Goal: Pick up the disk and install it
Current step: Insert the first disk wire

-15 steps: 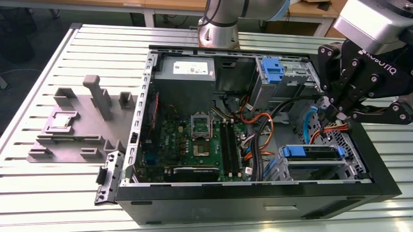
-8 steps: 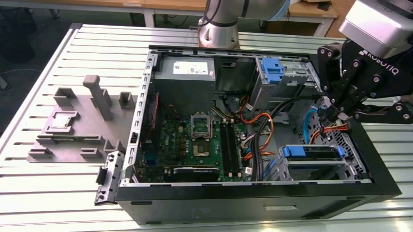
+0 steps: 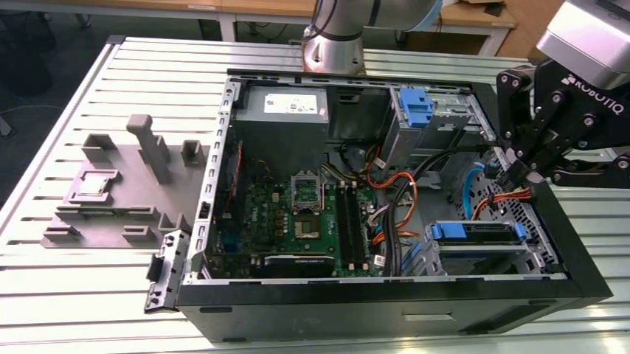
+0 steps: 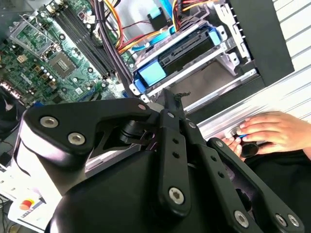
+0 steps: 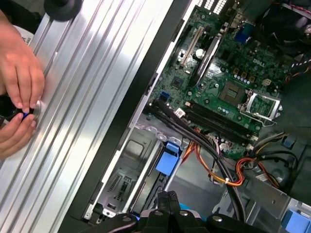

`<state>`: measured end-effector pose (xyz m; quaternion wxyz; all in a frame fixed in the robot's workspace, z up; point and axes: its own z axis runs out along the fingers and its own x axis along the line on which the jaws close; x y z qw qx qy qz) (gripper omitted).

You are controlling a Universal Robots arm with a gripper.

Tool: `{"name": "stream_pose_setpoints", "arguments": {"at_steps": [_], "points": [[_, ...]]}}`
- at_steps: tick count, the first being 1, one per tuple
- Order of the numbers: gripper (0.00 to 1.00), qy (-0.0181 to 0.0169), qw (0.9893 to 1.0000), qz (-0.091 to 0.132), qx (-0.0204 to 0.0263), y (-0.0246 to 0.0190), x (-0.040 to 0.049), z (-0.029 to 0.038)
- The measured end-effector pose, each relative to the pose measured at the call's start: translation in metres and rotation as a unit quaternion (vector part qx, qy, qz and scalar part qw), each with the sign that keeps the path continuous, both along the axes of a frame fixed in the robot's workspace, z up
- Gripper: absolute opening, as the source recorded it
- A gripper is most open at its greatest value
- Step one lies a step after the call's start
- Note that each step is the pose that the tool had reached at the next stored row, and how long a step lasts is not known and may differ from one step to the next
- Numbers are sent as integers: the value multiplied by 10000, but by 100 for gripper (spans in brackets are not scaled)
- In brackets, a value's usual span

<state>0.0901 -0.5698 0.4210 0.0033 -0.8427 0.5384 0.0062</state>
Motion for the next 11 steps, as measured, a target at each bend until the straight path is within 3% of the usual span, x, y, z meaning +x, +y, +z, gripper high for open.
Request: {"name": "stream_pose_setpoints", "arguments": {"at_steps": [5, 11], "points": [[10, 0, 10000, 2, 0, 6, 83, -1], [10, 0, 10000, 17, 0, 6, 92, -1]]}}
